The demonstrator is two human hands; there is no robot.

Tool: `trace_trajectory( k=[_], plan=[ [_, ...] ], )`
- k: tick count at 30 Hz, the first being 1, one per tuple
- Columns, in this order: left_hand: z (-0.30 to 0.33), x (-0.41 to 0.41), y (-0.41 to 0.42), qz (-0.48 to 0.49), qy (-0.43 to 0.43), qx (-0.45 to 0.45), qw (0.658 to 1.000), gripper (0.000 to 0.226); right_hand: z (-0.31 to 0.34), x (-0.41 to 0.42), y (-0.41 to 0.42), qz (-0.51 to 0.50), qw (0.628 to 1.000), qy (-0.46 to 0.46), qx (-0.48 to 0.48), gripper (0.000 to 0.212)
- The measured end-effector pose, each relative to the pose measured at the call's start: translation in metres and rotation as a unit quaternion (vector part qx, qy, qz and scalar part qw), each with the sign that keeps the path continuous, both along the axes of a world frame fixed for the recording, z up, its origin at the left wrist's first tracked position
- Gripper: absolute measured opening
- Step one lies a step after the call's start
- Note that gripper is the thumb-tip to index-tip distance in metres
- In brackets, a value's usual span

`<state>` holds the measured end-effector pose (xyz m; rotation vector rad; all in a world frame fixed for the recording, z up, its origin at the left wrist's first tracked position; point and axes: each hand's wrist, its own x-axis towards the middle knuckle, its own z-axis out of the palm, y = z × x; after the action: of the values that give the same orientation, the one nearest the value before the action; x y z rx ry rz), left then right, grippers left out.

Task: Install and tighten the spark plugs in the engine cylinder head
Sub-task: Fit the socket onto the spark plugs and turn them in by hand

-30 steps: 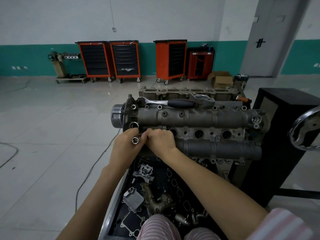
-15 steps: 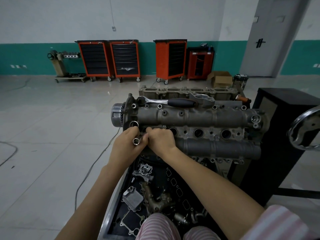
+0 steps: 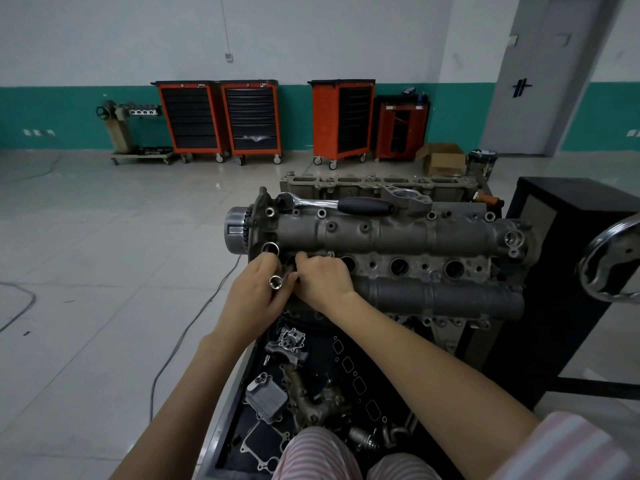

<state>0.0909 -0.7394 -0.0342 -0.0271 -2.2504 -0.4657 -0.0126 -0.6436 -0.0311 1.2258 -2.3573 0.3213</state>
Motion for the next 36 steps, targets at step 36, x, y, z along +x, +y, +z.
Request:
trace_trajectory(
  k=[36],
  plan=[
    [0.011, -0.007, 0.01, 0.049, 0.022, 0.016, 0.998, 0.052, -0.005, 0.0, 0.001, -0.017, 0.999, -0.016, -0.022, 0.026]
  ],
)
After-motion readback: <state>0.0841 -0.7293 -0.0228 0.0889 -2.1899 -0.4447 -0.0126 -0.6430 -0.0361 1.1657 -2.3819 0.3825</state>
